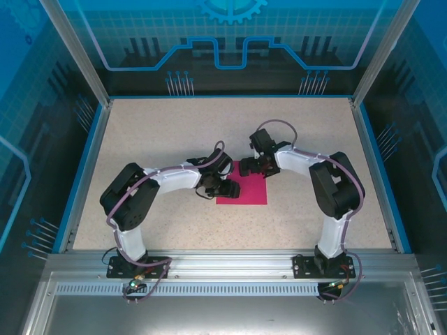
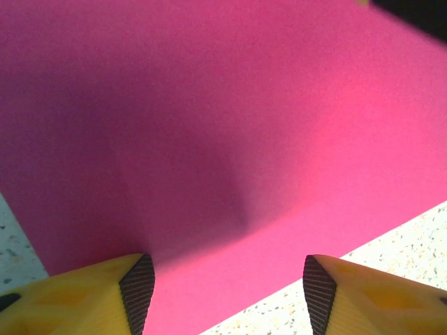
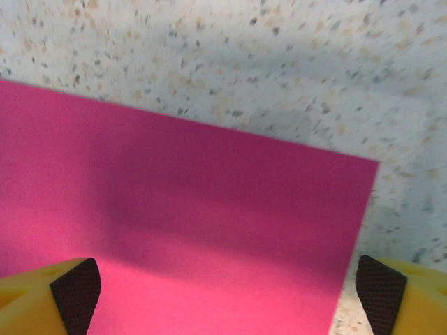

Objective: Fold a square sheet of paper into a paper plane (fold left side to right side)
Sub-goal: Pick up the square sheet of paper from the center of the table.

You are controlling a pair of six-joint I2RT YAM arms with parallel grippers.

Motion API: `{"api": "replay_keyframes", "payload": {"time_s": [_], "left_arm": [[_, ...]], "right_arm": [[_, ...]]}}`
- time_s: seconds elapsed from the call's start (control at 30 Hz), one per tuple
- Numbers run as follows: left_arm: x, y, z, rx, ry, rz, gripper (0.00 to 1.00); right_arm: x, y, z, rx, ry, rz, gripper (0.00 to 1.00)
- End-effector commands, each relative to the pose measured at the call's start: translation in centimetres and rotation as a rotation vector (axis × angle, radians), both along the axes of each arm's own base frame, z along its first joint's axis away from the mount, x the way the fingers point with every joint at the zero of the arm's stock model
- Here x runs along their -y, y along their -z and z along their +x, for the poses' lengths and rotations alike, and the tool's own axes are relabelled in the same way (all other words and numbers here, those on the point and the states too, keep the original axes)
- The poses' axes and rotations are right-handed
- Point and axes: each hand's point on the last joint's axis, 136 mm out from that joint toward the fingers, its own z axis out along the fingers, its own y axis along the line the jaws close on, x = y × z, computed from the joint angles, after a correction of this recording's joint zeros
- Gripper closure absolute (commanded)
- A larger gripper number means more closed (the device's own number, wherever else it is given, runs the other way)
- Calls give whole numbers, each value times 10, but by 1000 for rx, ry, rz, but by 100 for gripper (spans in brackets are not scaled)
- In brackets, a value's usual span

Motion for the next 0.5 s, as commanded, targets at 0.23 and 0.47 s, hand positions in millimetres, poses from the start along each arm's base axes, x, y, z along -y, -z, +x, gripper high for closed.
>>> {"api": "replay_keyframes", "payload": {"time_s": [0.23, 0.47], "left_arm": [[-3, 21, -9, -57, -18, 18, 47], [0, 5, 0, -5, -33, -45, 48]], "right_arm": [[-26, 17, -46, -125, -75, 52, 15], [-33, 1, -56, -107, -107, 102, 37]]}}
